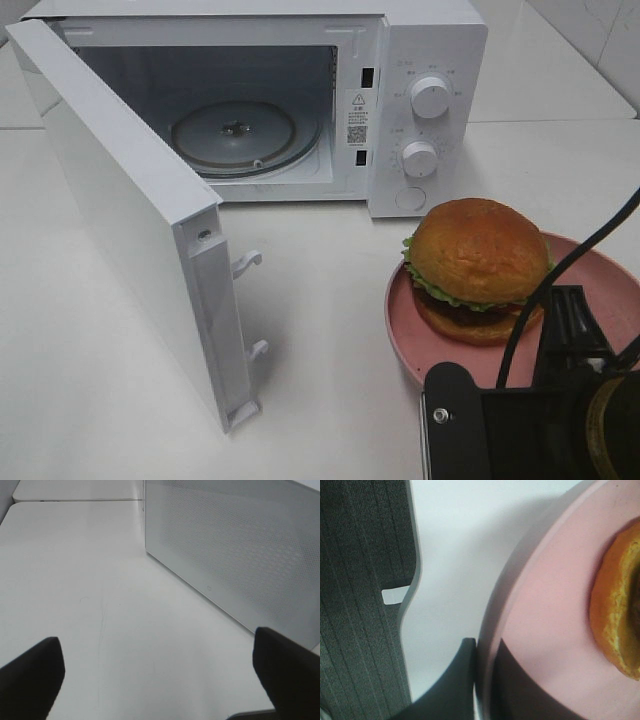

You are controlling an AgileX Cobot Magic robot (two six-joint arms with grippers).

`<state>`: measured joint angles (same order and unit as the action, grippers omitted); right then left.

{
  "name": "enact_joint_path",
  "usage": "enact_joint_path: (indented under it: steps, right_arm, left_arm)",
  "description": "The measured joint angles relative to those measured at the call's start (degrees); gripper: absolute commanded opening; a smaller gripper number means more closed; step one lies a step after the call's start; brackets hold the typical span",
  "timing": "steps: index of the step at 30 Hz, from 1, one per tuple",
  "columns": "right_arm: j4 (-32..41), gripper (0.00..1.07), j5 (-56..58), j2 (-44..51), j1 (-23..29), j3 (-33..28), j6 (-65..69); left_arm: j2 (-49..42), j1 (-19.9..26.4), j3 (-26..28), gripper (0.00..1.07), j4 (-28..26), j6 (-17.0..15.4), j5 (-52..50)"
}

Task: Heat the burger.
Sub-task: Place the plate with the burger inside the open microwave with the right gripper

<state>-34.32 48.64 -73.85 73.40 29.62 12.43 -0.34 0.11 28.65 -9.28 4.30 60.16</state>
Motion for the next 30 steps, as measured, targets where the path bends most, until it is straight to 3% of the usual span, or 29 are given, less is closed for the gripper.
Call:
enact_joint_path:
  steps: [11, 25, 27, 30]
  right_arm:
    - [-2.9, 0.00, -7.6, 0.0, -0.9, -0.1, -9.2]
    - [-3.1, 0.00, -18.4, -0.1, -16.0, -0.4, -27.1]
    - [-1.7, 0.00, -21.5, -0.1, -20.0, -0.4, -34.0]
    - [-0.9, 0.00, -22.1, -0.1, -21.2, -0.4, -35.7]
  left_arm:
    - [0.0, 0.0, 0.0, 0.94, 0.0, 0.0, 0.0]
    - [0.0, 0.0, 0.0, 0.94, 0.0, 0.0, 0.0]
    - [0.0, 0.0, 0.0, 0.94, 0.0, 0.0, 0.0]
    - [0.0, 0.0, 0.0, 0.94, 0.0, 0.0, 0.0]
